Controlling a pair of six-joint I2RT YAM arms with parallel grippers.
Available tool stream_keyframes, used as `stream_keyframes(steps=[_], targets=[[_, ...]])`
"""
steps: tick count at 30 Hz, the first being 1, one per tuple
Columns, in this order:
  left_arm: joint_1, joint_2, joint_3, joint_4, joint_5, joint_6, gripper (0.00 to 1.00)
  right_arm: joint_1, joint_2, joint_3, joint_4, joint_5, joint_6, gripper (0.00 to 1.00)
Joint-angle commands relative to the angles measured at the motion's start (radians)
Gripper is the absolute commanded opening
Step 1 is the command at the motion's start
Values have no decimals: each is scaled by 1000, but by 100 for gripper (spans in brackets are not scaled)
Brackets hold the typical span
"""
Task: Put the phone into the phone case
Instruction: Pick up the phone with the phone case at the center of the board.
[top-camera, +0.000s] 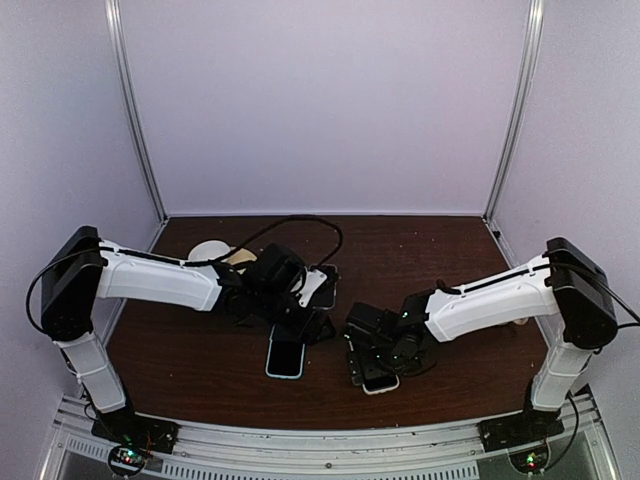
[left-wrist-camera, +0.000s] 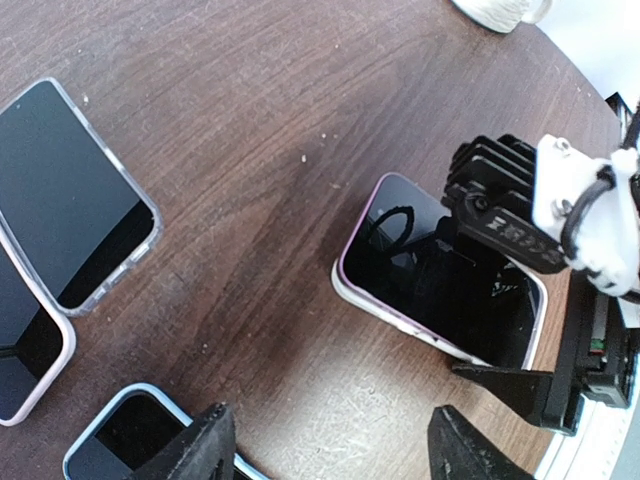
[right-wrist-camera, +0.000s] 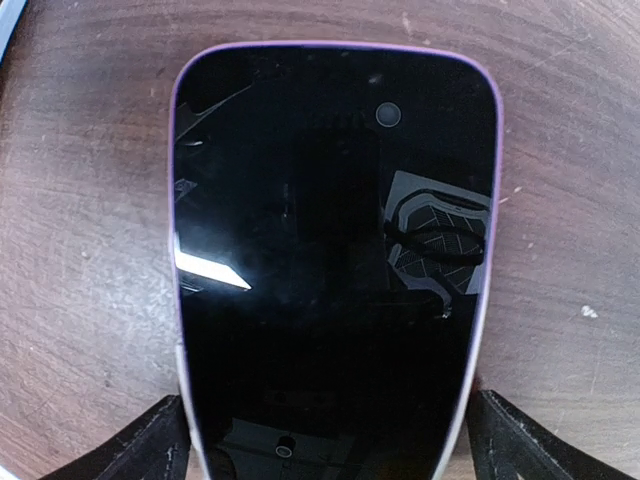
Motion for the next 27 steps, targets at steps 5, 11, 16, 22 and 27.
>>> stream_keyframes(steps=[5,11,16,22,27], targets=[[10,-34,-9,14,-3,15,70,33,69,39,-80,51,21,93],[11,-43,-9,13,-6,19,70,39,59,40,-54,52,16,72],[14,-53,-2,4,-12,6,70,40,36,38,-34,73,6,51],[27,-132,-79,136,38,-154,81,71,-67,11,101,145,-43,35],[28,-248,-185,388,51,-294,96,137,-200,0,198,373,-144,30]])
